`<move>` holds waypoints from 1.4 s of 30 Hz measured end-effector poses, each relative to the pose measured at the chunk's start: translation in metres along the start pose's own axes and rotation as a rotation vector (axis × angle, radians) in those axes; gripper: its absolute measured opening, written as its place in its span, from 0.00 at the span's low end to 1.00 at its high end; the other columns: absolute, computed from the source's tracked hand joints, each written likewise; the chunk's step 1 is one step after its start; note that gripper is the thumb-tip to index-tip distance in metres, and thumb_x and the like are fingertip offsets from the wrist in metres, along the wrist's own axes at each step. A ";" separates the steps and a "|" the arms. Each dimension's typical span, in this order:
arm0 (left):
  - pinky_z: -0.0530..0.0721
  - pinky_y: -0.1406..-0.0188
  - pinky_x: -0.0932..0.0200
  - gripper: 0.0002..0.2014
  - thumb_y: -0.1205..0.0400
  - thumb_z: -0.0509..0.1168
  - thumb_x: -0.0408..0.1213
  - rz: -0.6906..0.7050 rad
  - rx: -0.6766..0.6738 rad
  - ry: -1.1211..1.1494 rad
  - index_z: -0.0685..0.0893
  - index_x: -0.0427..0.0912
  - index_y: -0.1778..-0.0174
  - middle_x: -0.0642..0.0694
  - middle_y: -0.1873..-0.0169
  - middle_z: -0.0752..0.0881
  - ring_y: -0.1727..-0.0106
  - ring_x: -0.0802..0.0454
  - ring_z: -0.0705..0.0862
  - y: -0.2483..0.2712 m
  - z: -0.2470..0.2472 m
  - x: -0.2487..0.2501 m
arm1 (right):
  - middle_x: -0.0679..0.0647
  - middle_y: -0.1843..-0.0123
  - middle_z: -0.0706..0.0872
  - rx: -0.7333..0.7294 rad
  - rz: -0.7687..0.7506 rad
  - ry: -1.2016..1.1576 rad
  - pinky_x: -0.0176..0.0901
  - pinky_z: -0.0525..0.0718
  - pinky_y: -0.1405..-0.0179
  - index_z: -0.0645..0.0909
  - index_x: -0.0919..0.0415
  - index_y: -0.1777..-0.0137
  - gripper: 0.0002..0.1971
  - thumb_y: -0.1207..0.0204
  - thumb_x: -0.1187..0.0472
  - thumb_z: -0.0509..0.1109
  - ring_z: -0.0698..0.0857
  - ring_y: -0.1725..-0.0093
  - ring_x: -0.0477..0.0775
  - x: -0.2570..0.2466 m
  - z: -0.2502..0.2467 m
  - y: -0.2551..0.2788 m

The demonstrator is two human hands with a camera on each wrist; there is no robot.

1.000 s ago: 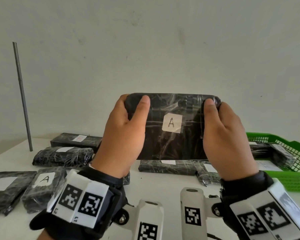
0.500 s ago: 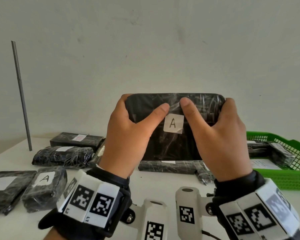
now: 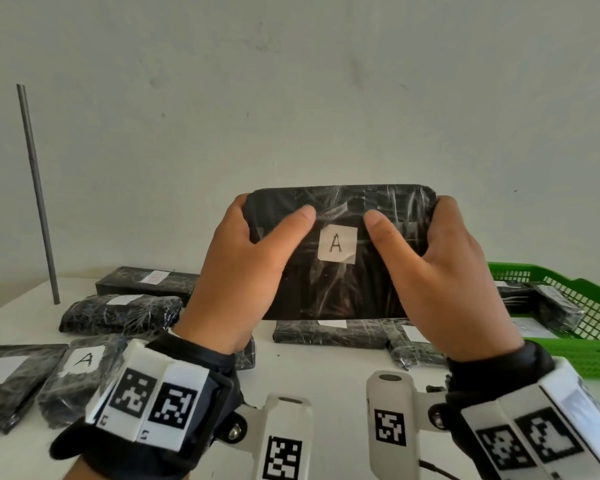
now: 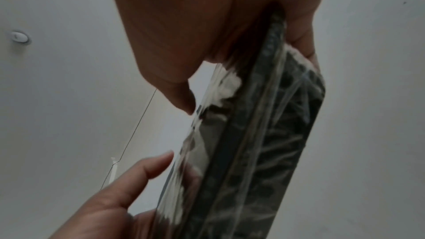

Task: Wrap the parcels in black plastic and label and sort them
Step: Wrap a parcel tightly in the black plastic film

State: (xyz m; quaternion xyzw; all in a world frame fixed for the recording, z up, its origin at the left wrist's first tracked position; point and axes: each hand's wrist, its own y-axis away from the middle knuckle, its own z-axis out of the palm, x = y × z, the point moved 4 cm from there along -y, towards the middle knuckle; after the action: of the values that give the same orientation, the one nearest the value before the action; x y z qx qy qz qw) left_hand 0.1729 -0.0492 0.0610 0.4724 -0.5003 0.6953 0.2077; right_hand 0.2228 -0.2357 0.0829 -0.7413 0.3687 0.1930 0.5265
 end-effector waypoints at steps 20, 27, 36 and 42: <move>0.90 0.49 0.44 0.22 0.12 0.65 0.54 0.092 0.170 0.006 0.89 0.37 0.56 0.35 0.59 0.91 0.55 0.41 0.91 0.000 -0.008 -0.001 | 0.47 0.67 0.82 0.225 0.004 -0.347 0.43 0.71 0.72 0.80 0.56 0.40 0.13 0.10 0.47 0.64 0.73 0.75 0.41 0.022 0.006 -0.007; 0.81 0.62 0.61 0.21 0.13 0.64 0.56 0.193 0.199 -0.087 0.86 0.39 0.55 0.41 0.66 0.87 0.63 0.44 0.85 0.004 -0.002 0.001 | 0.39 0.61 0.87 0.238 -0.024 -0.230 0.27 0.83 0.62 0.81 0.56 0.38 0.24 0.22 0.38 0.72 0.86 0.60 0.33 0.015 0.013 -0.002; 0.87 0.49 0.70 0.17 0.19 0.71 0.51 0.222 0.088 -0.082 0.83 0.49 0.37 0.58 0.49 0.92 0.47 0.64 0.90 0.010 0.011 0.009 | 0.40 0.57 0.87 0.335 -0.033 -0.305 0.30 0.86 0.59 0.80 0.55 0.36 0.31 0.30 0.33 0.73 0.87 0.57 0.33 0.009 0.000 0.000; 0.85 0.54 0.74 0.23 0.22 0.72 0.52 0.300 0.105 -0.094 0.82 0.45 0.34 0.58 0.52 0.92 0.48 0.66 0.90 0.012 0.011 0.016 | 0.40 0.56 0.85 0.333 -0.058 -0.286 0.25 0.82 0.59 0.76 0.52 0.40 0.35 0.39 0.30 0.78 0.85 0.57 0.31 -0.001 -0.002 0.005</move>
State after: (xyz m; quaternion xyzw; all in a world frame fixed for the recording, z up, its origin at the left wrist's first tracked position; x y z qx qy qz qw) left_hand 0.1609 -0.0666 0.0695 0.4345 -0.5371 0.7210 0.0530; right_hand 0.2183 -0.2378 0.0814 -0.6196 0.2952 0.2175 0.6940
